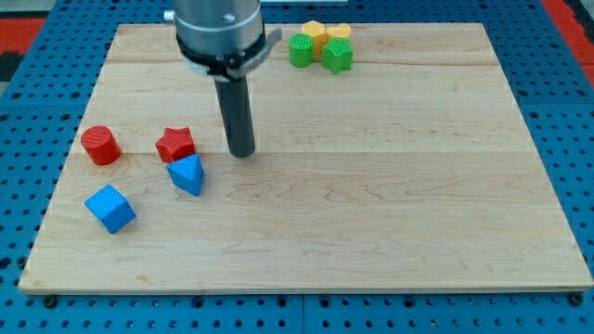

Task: Group up the red blocksblue blocks

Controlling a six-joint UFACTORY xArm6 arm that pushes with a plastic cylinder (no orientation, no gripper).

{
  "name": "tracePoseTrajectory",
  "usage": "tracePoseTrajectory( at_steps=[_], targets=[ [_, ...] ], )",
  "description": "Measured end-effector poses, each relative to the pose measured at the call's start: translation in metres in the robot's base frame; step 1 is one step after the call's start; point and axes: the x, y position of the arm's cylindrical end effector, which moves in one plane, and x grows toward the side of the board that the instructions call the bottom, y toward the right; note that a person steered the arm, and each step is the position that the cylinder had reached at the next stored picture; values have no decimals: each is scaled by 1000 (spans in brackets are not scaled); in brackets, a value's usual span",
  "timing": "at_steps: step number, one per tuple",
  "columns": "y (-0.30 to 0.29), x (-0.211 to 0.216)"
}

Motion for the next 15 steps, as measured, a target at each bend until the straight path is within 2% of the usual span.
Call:
tracePoseTrajectory(
  at_steps=[1, 2, 3, 4, 5, 6, 7, 8, 9, 10, 11, 12, 13, 14, 15],
  targets=[
    [-44, -7],
    [-97, 34],
    [-125, 53],
    [-58, -6],
    [17, -4],
    [-3, 20],
    [-52, 58],
    [-94, 51],
    [-84, 3],
    [-108, -52],
    [-161, -26],
    [-176, -10],
    [-164, 0],
    [-164, -2],
    [-142, -35]
  ],
)
